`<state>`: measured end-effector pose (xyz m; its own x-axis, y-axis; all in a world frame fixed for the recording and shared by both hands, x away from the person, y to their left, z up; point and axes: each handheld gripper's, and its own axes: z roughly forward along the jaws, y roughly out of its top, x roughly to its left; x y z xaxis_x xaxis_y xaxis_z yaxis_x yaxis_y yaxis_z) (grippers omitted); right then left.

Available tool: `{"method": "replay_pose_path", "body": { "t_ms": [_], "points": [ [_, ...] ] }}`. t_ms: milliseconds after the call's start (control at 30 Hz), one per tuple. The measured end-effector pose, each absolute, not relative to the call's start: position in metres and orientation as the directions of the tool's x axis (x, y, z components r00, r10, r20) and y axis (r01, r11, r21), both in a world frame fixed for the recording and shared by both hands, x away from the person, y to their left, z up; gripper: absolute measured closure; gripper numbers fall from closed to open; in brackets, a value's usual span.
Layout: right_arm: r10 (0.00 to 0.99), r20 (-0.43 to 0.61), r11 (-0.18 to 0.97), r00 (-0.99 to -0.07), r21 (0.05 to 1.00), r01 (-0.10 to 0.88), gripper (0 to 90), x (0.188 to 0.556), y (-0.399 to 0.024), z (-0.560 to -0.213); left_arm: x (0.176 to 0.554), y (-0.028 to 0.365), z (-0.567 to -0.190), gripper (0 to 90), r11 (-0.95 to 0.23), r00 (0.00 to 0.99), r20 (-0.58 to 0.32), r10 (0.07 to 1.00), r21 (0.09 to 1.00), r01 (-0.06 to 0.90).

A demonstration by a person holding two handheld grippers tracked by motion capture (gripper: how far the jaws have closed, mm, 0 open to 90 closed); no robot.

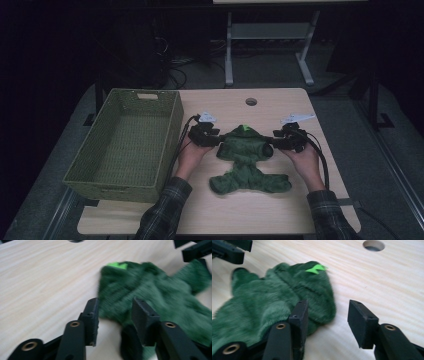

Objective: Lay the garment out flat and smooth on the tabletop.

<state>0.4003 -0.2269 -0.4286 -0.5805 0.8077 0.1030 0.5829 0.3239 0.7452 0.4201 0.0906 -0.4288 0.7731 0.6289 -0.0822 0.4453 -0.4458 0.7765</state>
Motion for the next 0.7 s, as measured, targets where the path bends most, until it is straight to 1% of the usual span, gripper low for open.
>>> {"method": "replay_pose_path", "body": {
  "t_ms": [33, 100, 233, 267, 300, 333, 367, 433, 500, 533, 567, 633, 667, 700],
  "points": [
    [0.807, 0.116, 0.310, -0.579, 0.751, 0.583, 51.1, 0.394, -0.228, -0.426, 0.416, 0.093, -0.428, 52.9, -0.458, 0.779, -0.070, 0.623, 0.774, 0.436],
    [0.802, 0.123, 0.303, -0.585, 0.760, 0.575, 53.0, 0.389, -0.230, -0.426, 0.404, 0.097, -0.427, 50.1, -0.480, 0.793, -0.058, 0.607, 0.768, 0.424],
    [0.791, 0.159, 0.299, -0.591, 0.743, 0.600, 52.6, 0.383, -0.232, -0.424, 0.392, 0.099, -0.426, 44.6, -0.492, 0.803, -0.054, 0.594, 0.766, 0.415],
    [0.791, 0.159, 0.299, -0.591, 0.743, 0.600, 52.6, 0.383, -0.232, -0.424, 0.388, 0.100, -0.426, 44.6, -0.486, 0.803, -0.057, 0.594, 0.770, 0.414],
    [0.789, 0.155, 0.306, -0.595, 0.740, 0.599, 54.5, 0.380, -0.232, -0.422, 0.380, 0.102, -0.425, 42.7, -0.484, 0.810, -0.060, 0.583, 0.776, 0.406],
    [0.789, 0.155, 0.306, -0.595, 0.740, 0.599, 54.5, 0.380, -0.232, -0.422, 0.380, 0.102, -0.425, 41.1, -0.484, 0.810, -0.060, 0.583, 0.776, 0.406],
    [0.786, 0.133, 0.308, -0.603, 0.762, 0.570, 55.7, 0.374, -0.232, -0.421, 0.375, 0.104, -0.424, 39.5, -0.496, 0.815, -0.051, 0.577, 0.771, 0.399],
    [0.792, 0.115, 0.316, -0.599, 0.763, 0.564, 56.3, 0.371, -0.232, -0.421, 0.367, 0.107, -0.423, 38.6, -0.503, 0.820, -0.048, 0.570, 0.769, 0.395],
    [0.801, 0.119, 0.316, -0.587, 0.749, 0.582, 52.2, 0.365, -0.230, -0.422, 0.354, 0.111, -0.425, 35.3, -0.508, 0.820, -0.046, 0.571, 0.765, 0.396],
    [0.801, 0.119, 0.316, -0.587, 0.749, 0.582, 52.2, 0.365, -0.230, -0.422, 0.354, 0.111, -0.425, 34.0, -0.508, 0.820, -0.046, 0.571, 0.765, 0.396],
    [0.796, 0.143, 0.310, -0.588, 0.739, 0.598, 50.2, 0.361, -0.229, -0.424, 0.350, 0.112, -0.426, 33.1, -0.512, 0.821, -0.045, 0.569, 0.762, 0.396],
    [0.789, 0.155, 0.314, -0.595, 0.731, 0.606, 47.0, 0.358, -0.228, -0.426, 0.341, 0.113, -0.430, 30.2, -0.526, 0.826, -0.042, 0.562, 0.752, 0.396],
    [0.789, 0.155, 0.314, -0.595, 0.731, 0.606, 47.0, 0.358, -0.228, -0.426, 0.337, 0.114, -0.431, 30.2, -0.535, 0.825, -0.039, 0.564, 0.744, 0.401],
    [0.785, 0.158, 0.321, -0.599, 0.724, 0.611, 46.4, 0.356, -0.228, -0.426, 0.333, 0.115, -0.433, 28.1, -0.540, 0.824, -0.035, 0.565, 0.739, 0.402]
  ]
}}
